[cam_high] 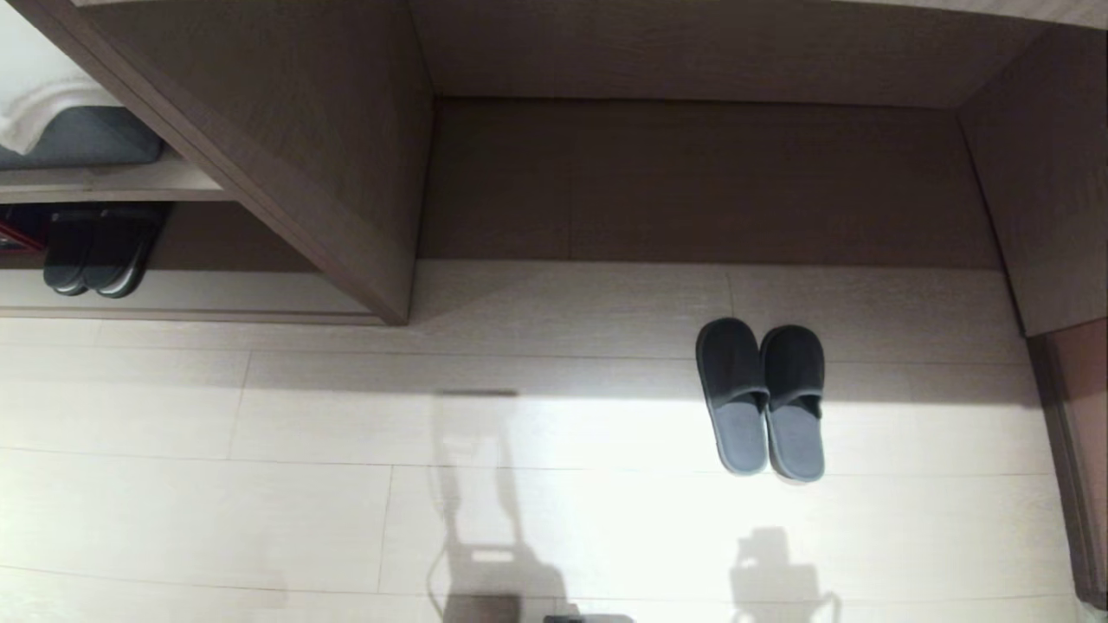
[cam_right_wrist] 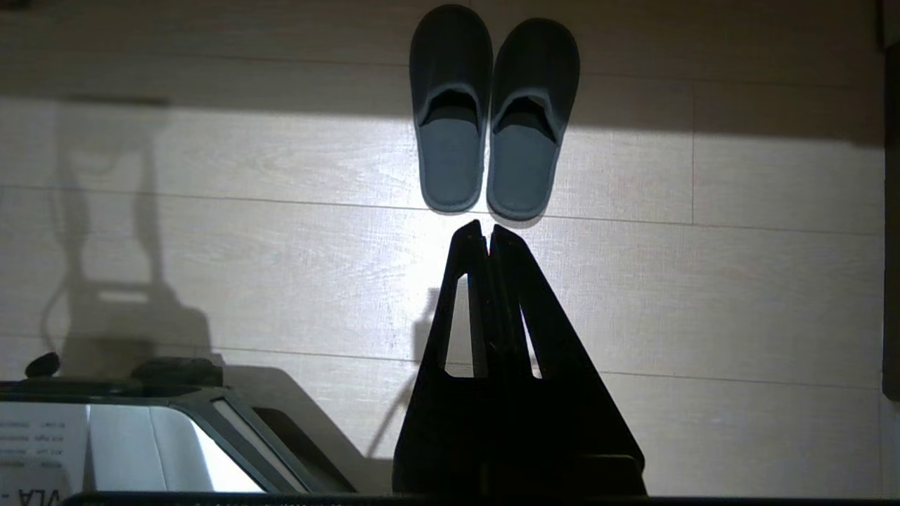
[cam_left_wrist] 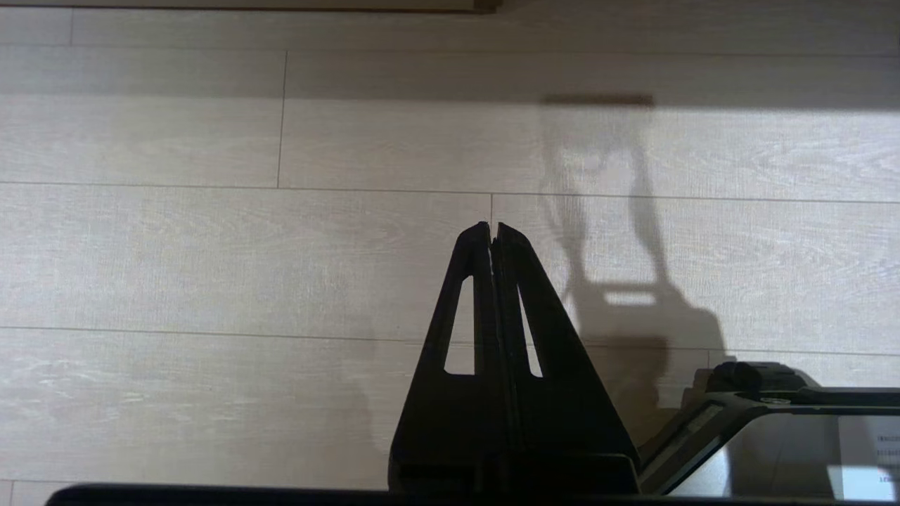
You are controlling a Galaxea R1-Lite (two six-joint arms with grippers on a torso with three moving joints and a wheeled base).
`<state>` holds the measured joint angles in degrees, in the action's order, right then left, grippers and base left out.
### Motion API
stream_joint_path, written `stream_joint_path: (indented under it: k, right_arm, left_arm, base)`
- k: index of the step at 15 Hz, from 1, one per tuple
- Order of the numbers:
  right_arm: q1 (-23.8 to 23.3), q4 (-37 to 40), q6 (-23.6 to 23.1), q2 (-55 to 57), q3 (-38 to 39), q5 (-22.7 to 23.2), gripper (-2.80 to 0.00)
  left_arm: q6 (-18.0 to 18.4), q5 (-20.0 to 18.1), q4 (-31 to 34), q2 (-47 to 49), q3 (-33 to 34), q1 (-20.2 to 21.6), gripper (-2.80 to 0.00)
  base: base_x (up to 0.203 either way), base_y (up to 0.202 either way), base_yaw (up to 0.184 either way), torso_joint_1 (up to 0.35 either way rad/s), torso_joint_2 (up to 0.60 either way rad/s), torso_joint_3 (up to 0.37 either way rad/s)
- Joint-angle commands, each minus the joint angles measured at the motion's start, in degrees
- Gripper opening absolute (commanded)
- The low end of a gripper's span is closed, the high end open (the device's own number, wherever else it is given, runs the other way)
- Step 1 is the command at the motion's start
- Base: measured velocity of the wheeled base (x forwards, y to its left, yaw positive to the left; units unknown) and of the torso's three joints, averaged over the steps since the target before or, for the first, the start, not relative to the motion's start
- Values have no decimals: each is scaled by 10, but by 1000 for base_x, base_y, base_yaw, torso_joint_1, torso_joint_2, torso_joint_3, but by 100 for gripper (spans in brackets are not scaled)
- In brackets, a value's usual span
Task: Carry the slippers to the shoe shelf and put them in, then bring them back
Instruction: Pick up the slippers on the floor
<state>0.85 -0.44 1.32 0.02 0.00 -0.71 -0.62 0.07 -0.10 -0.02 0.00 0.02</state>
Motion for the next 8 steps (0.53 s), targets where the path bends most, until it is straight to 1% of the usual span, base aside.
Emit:
stream_joint_path:
  k: [1,8]
  right_arm:
    - [0,0,0,0,0,0,-280]
    - [0,3,-4,2,0,0,-280]
  left_arm:
    - [0,0,0,0,1,0,-280]
    - [0,0,0,0,0,0,-280]
  base:
    - [0,0,0,2,2,-204]
    - [0,0,0,3,1,-199]
